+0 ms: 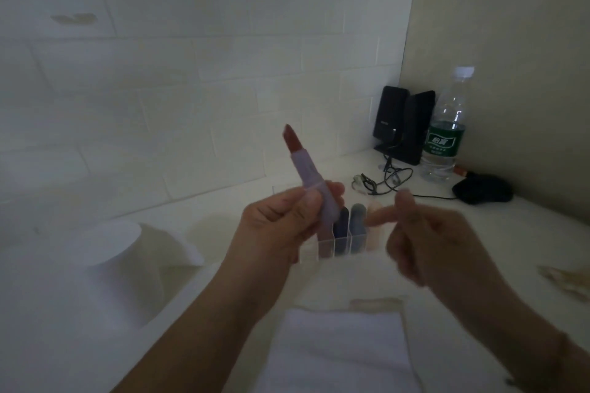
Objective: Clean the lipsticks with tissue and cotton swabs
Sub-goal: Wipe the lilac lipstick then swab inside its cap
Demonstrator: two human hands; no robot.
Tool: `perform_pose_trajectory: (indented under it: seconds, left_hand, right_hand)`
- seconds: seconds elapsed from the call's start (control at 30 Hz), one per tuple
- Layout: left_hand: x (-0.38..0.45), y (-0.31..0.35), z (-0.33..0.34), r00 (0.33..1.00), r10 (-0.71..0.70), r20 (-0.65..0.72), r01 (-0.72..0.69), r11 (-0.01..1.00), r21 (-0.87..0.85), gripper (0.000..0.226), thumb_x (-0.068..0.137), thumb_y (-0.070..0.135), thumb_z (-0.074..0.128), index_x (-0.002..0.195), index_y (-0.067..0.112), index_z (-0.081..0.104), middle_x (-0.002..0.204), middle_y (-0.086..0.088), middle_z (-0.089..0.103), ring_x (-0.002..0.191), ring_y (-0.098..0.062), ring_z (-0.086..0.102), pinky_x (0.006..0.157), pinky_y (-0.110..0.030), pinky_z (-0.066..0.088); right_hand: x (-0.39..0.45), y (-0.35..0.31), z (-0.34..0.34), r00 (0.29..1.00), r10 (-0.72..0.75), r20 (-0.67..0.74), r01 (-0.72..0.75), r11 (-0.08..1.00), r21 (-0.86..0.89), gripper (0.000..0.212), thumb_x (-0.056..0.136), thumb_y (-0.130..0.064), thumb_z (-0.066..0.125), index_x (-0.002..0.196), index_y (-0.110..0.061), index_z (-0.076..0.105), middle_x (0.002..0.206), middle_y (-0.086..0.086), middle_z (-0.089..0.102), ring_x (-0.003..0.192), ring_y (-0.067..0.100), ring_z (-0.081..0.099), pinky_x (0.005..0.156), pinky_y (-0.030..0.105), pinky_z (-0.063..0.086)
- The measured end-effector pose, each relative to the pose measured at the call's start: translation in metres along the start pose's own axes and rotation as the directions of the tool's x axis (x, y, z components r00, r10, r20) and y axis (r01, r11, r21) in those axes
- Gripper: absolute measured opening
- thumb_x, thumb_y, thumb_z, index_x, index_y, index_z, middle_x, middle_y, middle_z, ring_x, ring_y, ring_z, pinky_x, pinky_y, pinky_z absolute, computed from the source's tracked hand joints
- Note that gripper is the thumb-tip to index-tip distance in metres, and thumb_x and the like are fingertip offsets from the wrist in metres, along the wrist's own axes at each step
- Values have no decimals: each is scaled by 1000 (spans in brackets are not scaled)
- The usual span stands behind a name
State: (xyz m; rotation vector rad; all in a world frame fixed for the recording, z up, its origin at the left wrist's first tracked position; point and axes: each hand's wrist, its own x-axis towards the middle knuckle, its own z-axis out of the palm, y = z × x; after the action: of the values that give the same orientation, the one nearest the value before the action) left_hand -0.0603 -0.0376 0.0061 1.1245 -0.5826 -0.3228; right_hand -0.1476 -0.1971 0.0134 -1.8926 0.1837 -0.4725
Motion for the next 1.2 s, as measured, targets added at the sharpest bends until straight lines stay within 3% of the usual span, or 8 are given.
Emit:
perform_pose_trajectory:
  seconds: [0.1, 0.2, 0.37, 0.53, 0.7, 0.8, 1.07, 1.2]
  left_hand:
    - [1, 4, -4, 995, -54, -86, 53, 998, -16, 27, 71, 30, 66, 92, 17, 77, 100, -10, 75, 88, -23, 73, 67, -23, 55]
    - [1, 3, -1, 990, -90, -109, 87, 996, -36, 32, 75, 29, 60, 100, 12, 72, 94, -10, 75, 75, -19, 72, 61, -22, 54]
    - [2, 3, -1, 988, -132, -82, 120, 984, -132, 35, 79, 31, 55, 102, 9, 70, 90, -9, 72, 66, -15, 66, 64, -27, 56]
    - [1, 5, 0, 990, -139, -19, 132, 972, -192, 31, 84, 30, 52, 92, 13, 76, 83, -7, 68, 63, -15, 63, 63, -29, 56]
    - [-4, 7, 8, 995, -88, 53, 97, 979, -182, 29, 84, 27, 53, 92, 9, 75, 81, -11, 67, 61, -17, 61, 57, -26, 54]
    - [-8, 2, 16, 998, -37, 54, 41, 996, -85, 24, 84, 26, 61, 92, 8, 75, 82, -13, 67, 63, -18, 63, 60, -26, 55]
    - [-14, -2, 26, 998, -16, 56, 14, 999, 32, 20, 80, 30, 68, 87, 14, 77, 83, -8, 74, 70, -15, 69, 63, -20, 53]
    - [-15, -3, 32, 999, 34, 35, -39, 991, 131, 8, 75, 20, 76, 74, 13, 77, 70, -4, 72, 66, -20, 64, 58, -21, 52]
  right_hand:
    - [11, 2, -30, 998, -49, 48, 64, 914, -400, 15, 84, -38, 65, 74, -30, 71, 51, -2, 58, 45, 4, 47, 47, 18, 42]
    - [6, -2, -32, 943, 63, 328, 178, 735, -654, 9, 78, -48, 69, 77, -39, 69, 62, -12, 61, 52, 1, 52, 53, 15, 40]
    - [-11, -7, -5, 824, 201, 529, 387, 482, -786, 44, 64, -73, 65, 95, -42, 57, 93, -17, 55, 86, -1, 51, 77, 22, 43]
    - [-16, -11, 0, 799, 188, 571, 378, 582, -720, 20, 83, -46, 60, 70, -35, 50, 100, -19, 54, 93, -4, 52, 85, 18, 42]
    - [1, -18, -41, 983, -114, 146, 178, 808, -562, 18, 75, -28, 70, 64, -27, 56, 64, -6, 60, 57, 5, 54, 54, 21, 41]
    - [-1, -16, -26, 968, -224, -111, 185, 941, -284, 21, 69, -22, 72, 57, -20, 54, 74, -6, 65, 61, 8, 60, 57, 25, 47]
    - [-12, -12, 15, 983, -154, -100, 183, 809, 558, 22, 79, -17, 47, 71, -13, 67, 91, 16, 67, 92, 30, 64, 85, 47, 50]
    - [-13, -13, 22, 973, -113, -203, 206, 824, 528, 21, 63, -21, 82, 79, -33, 73, 83, 1, 71, 76, 15, 67, 66, 27, 54]
